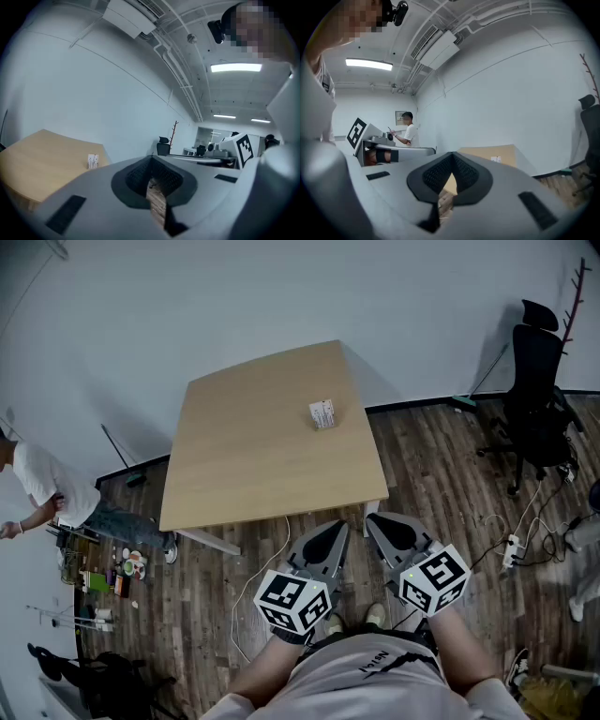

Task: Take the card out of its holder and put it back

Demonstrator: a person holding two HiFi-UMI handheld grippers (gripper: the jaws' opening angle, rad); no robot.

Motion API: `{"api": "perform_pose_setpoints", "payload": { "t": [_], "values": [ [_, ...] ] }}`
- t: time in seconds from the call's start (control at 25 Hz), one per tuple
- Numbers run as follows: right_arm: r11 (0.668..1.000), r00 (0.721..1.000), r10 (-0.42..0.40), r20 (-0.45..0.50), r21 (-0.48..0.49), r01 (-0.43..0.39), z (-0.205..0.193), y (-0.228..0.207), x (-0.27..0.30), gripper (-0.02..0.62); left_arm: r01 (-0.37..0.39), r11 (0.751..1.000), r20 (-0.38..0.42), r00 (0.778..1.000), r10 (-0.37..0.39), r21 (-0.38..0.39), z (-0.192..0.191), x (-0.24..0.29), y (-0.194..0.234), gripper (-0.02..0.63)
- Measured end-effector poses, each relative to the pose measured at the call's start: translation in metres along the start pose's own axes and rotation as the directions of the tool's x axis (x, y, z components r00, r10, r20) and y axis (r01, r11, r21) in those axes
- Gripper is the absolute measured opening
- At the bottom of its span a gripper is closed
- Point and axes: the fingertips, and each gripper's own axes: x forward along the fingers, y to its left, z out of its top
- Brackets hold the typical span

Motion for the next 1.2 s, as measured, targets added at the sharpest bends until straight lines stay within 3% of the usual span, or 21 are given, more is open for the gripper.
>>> {"api": "perform_pose_setpoints", "payload": {
  "t": [0.36,0.72,1.2],
  "values": [
    [0.998,0.998,0.056,0.019,0.007,-0.056,0.003,-0.007,-0.008,0.014,0.003,1.000,0.001,1.000,-0.004,0.008,-0.003,0.010,-0.008,0.012],
    [0.998,0.997,0.043,0.059,0.038,-0.045,0.004,-0.039,-0.020,0.014,-0.022,0.998,0.024,0.999,0.020,0.052,0.004,0.017,0.000,0.013],
    [0.997,0.996,0.064,0.063,0.045,-0.067,0.010,-0.065,0.006,0.014,-0.036,0.997,0.033,0.999,0.034,0.064,0.016,0.047,0.036,0.012]
  ]
}}
